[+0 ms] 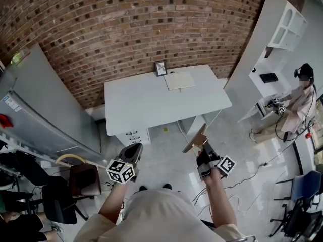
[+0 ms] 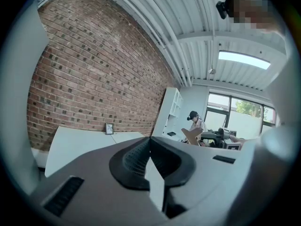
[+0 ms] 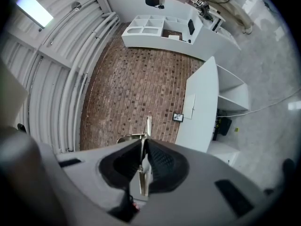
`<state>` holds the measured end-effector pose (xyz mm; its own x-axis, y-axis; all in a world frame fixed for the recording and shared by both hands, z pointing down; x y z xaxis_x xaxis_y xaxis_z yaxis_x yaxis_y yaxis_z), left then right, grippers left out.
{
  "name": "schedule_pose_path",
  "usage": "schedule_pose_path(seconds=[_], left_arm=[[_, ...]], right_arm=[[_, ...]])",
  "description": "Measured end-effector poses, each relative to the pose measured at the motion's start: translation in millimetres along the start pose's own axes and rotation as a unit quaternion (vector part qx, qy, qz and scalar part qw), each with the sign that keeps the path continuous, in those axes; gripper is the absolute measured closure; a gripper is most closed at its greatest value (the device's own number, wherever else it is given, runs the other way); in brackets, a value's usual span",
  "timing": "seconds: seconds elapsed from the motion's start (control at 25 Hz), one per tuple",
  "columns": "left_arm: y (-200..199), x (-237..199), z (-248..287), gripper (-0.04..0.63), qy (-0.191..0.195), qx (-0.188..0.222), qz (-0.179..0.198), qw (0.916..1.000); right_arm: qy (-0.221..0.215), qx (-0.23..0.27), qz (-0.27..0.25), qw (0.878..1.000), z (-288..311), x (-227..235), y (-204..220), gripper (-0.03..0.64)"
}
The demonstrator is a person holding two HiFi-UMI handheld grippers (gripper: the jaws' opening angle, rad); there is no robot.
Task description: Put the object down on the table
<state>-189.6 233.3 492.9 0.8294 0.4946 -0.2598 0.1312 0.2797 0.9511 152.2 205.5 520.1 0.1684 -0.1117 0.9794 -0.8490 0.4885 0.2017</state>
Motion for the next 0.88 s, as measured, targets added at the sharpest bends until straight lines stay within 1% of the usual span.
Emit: schedule_pose_path(seconds=[0.36,0.68,0.88], left_arm=[[7,18,27,0.601,-0.003,-0.001,0.004,1.0000],[16,36,54,0.601,0.003,-0.008,0.003,1.0000],[15,37,72,0.601,0.007,-0.014,0.002,0.9999]], right_arm=[[-0.005,-0.010,0.007,1.000,-7,15,-28,0.588],[0.004,-0.013,0.011,1.000,-13,32,-52,0.588],[0.011,-0.010,0.015,1.000,-10,41,-65,0.588]])
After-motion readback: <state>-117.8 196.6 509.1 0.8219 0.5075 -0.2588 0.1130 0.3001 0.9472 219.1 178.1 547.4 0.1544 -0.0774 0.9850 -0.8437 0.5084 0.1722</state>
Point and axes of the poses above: the fingertips, and each gripper's own axes: z forward along the fingers, x to its right, y out of its underside, the point moved 3 cm from there along -z, backward along the fingers, and after that the axes turned 3 degrees about z, right-handed, at the moved point
